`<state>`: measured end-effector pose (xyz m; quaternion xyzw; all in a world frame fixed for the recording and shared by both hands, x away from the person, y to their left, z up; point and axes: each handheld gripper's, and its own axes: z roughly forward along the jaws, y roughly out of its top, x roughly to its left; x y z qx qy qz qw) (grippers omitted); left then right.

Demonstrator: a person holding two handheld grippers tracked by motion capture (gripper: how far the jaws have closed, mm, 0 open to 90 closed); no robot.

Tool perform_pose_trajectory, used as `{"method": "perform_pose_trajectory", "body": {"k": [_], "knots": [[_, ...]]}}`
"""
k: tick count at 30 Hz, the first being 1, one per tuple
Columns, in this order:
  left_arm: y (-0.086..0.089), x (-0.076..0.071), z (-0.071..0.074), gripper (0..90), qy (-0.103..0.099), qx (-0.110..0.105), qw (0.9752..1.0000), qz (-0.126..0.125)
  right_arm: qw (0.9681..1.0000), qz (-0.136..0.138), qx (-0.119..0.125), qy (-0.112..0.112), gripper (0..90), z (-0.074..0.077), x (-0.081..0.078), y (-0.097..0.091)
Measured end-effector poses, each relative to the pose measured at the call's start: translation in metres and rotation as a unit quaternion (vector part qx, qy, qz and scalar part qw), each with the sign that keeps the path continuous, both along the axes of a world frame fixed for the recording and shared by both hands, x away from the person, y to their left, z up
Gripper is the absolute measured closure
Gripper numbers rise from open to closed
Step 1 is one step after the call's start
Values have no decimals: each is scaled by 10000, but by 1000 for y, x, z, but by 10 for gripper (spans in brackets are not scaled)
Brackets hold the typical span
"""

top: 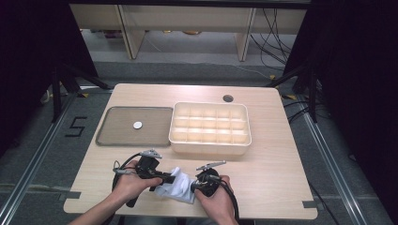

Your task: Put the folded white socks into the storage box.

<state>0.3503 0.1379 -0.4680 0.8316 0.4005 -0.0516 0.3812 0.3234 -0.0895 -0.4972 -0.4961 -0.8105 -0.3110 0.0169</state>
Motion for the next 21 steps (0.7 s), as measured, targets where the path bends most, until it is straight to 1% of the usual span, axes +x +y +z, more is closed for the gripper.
{"method": "perform_pose_trajectory", "body": {"k": [1,2,3,4,5,6,9,10,11,12,14,15,16,17,18,19,21], "knots": [[-1,0,-1,819,0,-85,10000,-39,10000,-8,52,-27,900,0,0,1],[-2,0,1,818,-12,20,10000,-22,10000,-15,43,-59,900,0,0,2],[-3,0,0,819,-11,-100,9999,-53,10000,-6,56,-68,900,-1,1,2],[-4,0,0,818,-21,-108,9999,-74,10000,-27,65,-19,900,-1,1,3],[-5,-1,0,818,-20,-107,9999,-91,9999,3,36,-100,900,-1,2,3],[-6,-1,1,818,-17,-104,9999,-83,9999,27,43,-115,900,-1,3,3],[-7,-1,1,818,-20,-96,9999,-109,9999,83,19,-83,900,-1,4,4],[-10,-2,1,818,-67,-90,9999,-71,10000,23,58,-50,900,0,4,6],[-10,-2,1,818,-67,-90,9999,-71,10000,23,58,-50,900,0,4,6],[-11,-1,2,818,-41,-108,9998,-140,9999,45,25,-92,900,-1,5,6],[-13,-2,2,818,-61,-95,9999,-130,9999,83,-11,-94,900,0,5,6],[-14,-2,1,818,-41,-101,9998,-194,10000,87,21,-38,900,0,5,7],[-17,-3,2,818,-46,-19,9998,-169,9999,78,19,-79,900,0,5,7],[-17,-3,2,818,-46,-19,9998,-169,9999,78,19,-79,900,0,5,7],[-18,-3,0,818,-54,-90,9997,-216,9999,104,29,-123,900,-1,6,7],[-20,-3,0,818,-51,-84,9997,-225,10000,49,50,-57,900,0,6,8],[-21,-3,0,817,-35,-99,9997,-233,10000,53,52,-61,900,0,6,8]]}}
